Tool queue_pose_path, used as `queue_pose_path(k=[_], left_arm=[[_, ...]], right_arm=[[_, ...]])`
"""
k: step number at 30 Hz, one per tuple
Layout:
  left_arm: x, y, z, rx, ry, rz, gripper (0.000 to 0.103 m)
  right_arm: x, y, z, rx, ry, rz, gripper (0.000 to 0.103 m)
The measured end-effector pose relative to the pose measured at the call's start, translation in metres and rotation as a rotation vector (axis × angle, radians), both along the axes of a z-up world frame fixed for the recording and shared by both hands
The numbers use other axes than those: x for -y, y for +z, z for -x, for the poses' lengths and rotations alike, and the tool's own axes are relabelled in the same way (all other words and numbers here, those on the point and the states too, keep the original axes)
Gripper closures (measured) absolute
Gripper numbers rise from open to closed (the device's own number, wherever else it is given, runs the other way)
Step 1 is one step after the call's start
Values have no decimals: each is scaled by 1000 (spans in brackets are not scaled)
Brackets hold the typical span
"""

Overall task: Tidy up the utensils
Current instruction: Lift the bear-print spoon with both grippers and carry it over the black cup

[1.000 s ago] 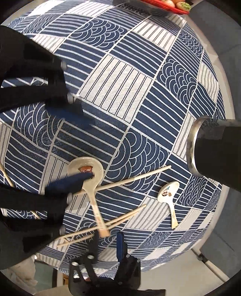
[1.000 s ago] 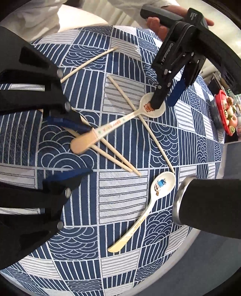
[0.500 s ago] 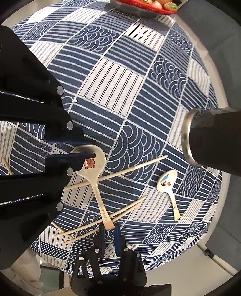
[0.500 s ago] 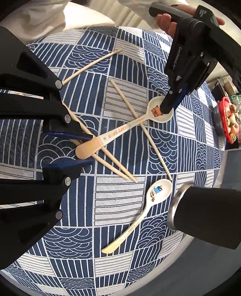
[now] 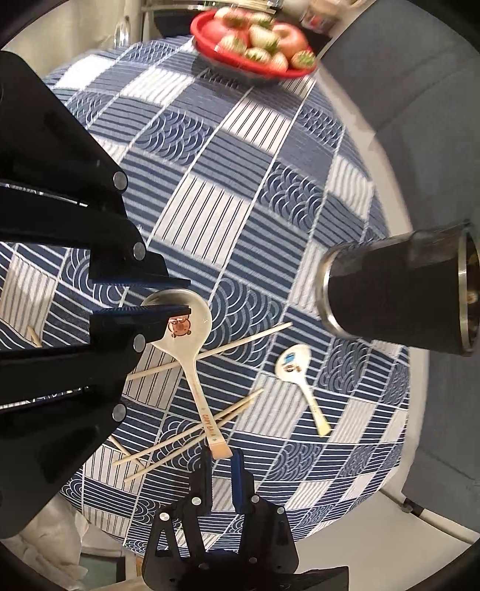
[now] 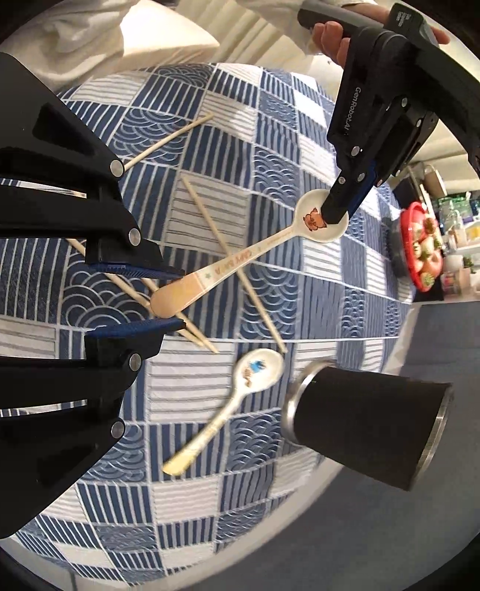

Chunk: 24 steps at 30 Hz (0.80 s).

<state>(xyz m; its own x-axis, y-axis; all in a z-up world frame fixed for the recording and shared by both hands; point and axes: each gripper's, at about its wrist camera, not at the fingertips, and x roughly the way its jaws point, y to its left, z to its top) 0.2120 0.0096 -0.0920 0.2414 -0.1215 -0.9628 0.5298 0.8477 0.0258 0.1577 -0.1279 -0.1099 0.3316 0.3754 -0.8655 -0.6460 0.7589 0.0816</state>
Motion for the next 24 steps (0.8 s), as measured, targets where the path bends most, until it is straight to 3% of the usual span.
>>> queue_pose_path(k=[12,24], left_arm=[[-9,81,-12,131,33,-57,94],[-11,140,-28,246,55,-102,94]], right_arm=[[-6,61,-21,137,20,-37,83],[-13,110,-47,253,32,-84,83]])
